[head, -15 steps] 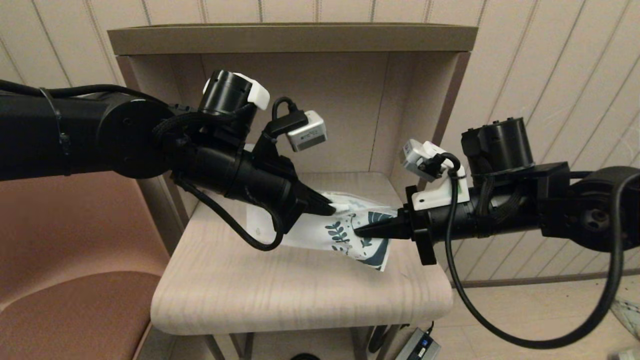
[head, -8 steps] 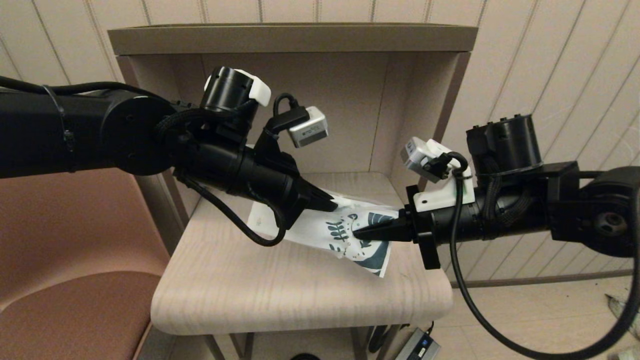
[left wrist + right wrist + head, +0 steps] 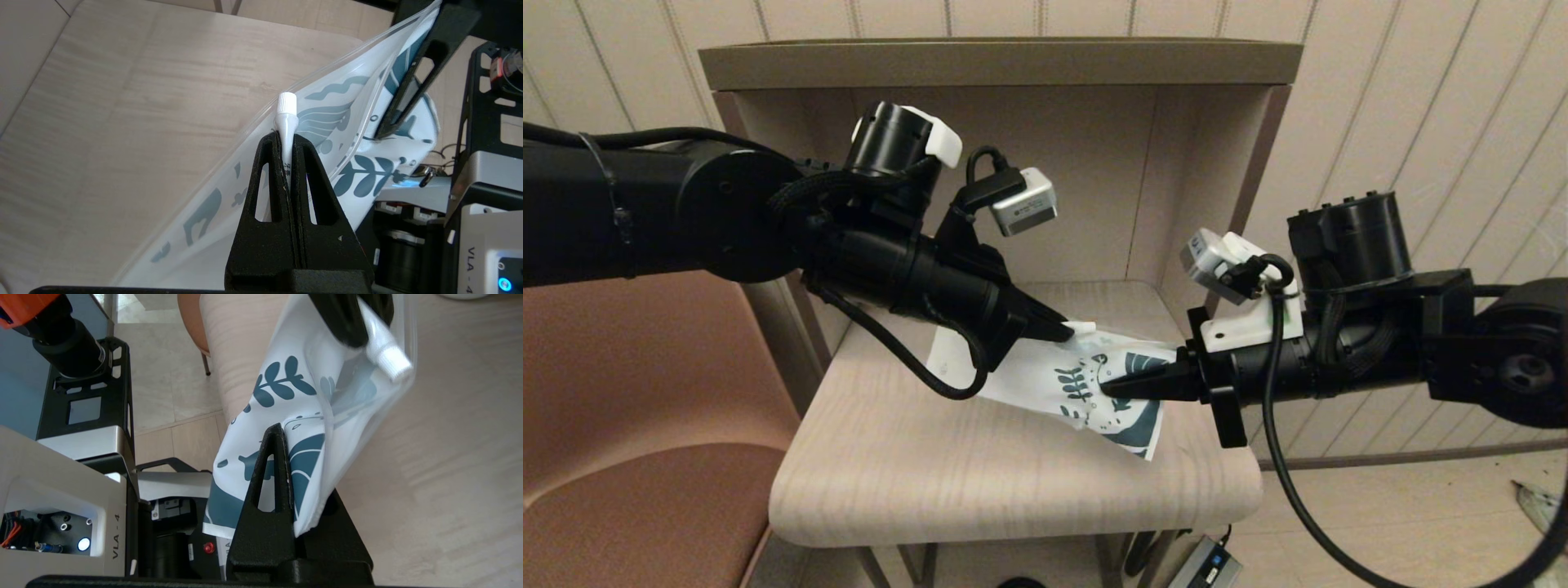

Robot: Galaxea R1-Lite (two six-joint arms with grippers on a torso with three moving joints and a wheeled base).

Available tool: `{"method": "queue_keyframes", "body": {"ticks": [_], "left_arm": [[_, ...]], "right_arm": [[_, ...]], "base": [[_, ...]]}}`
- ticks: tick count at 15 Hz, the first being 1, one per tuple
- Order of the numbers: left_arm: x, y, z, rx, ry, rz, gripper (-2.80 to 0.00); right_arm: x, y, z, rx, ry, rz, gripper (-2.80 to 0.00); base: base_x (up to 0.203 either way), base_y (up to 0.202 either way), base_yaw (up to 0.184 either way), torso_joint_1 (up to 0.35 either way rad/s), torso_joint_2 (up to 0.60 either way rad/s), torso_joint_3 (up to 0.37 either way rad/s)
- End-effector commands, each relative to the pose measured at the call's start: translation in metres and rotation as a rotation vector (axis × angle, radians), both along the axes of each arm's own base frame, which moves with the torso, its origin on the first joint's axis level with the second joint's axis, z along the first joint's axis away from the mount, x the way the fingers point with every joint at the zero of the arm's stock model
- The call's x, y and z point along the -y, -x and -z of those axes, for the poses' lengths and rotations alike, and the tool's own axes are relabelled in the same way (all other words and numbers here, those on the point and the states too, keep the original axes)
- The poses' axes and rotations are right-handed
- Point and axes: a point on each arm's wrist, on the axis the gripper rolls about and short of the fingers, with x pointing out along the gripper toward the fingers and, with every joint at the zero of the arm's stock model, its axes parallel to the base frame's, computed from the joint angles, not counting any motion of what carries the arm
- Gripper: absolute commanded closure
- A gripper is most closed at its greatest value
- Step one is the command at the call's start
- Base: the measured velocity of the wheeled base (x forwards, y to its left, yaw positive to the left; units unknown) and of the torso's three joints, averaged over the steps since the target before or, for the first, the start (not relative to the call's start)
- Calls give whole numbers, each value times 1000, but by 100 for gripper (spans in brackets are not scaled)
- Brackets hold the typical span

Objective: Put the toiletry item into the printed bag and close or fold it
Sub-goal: Place the toothpaste in the storage bag

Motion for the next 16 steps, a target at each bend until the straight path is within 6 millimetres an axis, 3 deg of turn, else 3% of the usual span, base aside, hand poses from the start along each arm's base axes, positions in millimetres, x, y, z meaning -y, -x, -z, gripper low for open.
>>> {"method": "queue_keyframes", "body": {"ticks": [1, 9, 13, 16], "left_arm": [[-2, 3, -3, 6, 5, 4, 0], [-8, 10, -13, 27, 16, 4, 0], [-7, 9, -13, 27, 17, 5, 0], [-6, 8, -12, 23, 14, 3, 0]], "right_arm": [[0, 0, 3, -6, 4, -7, 0], [-3, 6, 3, 88, -14, -33, 0], [-8, -7, 22, 102, -17, -36, 0], [-8, -14, 21, 172, -38, -28, 0]], "base": [[0, 0, 0, 0, 0, 0], [0, 0, 0, 0, 0, 0], [0, 0, 0, 0, 0, 0], [0, 0, 0, 0, 0, 0]]}}
